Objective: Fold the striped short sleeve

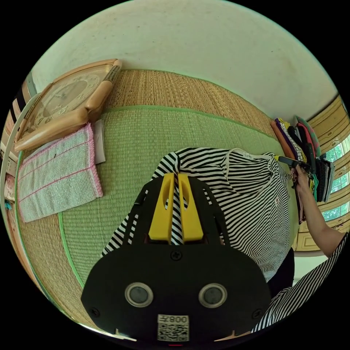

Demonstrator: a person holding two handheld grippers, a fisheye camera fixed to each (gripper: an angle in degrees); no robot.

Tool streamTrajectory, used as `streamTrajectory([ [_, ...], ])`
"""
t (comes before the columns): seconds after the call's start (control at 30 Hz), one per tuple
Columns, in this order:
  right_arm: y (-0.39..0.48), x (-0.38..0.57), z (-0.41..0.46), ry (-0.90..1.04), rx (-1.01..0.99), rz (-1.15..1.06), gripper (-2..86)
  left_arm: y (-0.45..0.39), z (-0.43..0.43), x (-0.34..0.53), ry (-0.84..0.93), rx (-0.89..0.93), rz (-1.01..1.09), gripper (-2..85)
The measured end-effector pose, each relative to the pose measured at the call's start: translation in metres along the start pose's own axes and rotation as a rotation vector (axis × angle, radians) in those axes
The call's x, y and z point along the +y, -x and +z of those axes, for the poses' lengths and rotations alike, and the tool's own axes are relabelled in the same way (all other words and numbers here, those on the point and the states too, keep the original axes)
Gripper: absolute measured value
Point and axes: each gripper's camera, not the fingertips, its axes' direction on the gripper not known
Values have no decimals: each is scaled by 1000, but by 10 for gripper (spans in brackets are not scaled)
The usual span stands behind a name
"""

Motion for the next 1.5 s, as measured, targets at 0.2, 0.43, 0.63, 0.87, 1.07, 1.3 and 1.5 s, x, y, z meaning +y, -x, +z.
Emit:
streamTrajectory([
  [0.2,-26,52,-26,-97,-15,23,50,-13,-26,5,-88,43,-10,50],
  [0.43,-45,97,1,-51,-71,24,36,-14,-33,20,-37,5,-57,48],
  [0.63,-30,74,38,-4,50,-23,3,-26,-28,-15,-37,-60,-73,12],
  [0.87,-70,67,40,-34,37,64,-4,-31,-25,-71,-33,-67,-83,4],
  [1.07,-82,86,29,-77,3,109,0,-36,-43,-77,-67,-61,-105,6],
  [1.3,-11,63,27,-140,-75,-92,2,-101,-50,-111,-134,62,115,4],
  [1.5,15,10,82,-5,-4,-123,-1,-106,5,-160,-22,36,48,4],
])
